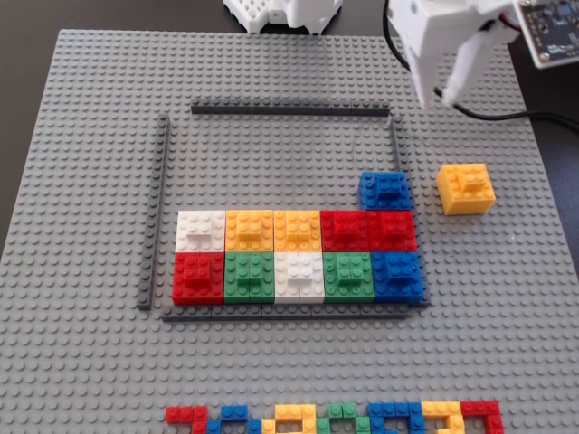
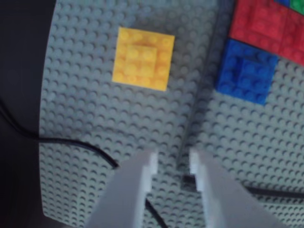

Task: Grab the cube and place it into the grid

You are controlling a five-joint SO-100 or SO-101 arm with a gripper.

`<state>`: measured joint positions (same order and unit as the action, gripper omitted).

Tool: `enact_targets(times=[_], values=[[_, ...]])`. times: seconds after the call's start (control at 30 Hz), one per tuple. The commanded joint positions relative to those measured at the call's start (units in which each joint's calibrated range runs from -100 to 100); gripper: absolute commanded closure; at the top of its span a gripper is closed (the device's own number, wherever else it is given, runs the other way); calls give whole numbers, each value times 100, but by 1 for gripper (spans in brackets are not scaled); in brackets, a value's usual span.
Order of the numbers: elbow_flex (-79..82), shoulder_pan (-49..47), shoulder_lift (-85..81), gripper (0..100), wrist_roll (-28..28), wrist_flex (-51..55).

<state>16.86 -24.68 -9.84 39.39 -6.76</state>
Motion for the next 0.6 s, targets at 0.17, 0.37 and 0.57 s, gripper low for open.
enact_targets(times=[0.17,0.37,0.57], values=[[-893,-136,279,69,-142,-95],[-938,-143,717,68,-210,-305],[-1110,-151,1173,69,-298,-481]])
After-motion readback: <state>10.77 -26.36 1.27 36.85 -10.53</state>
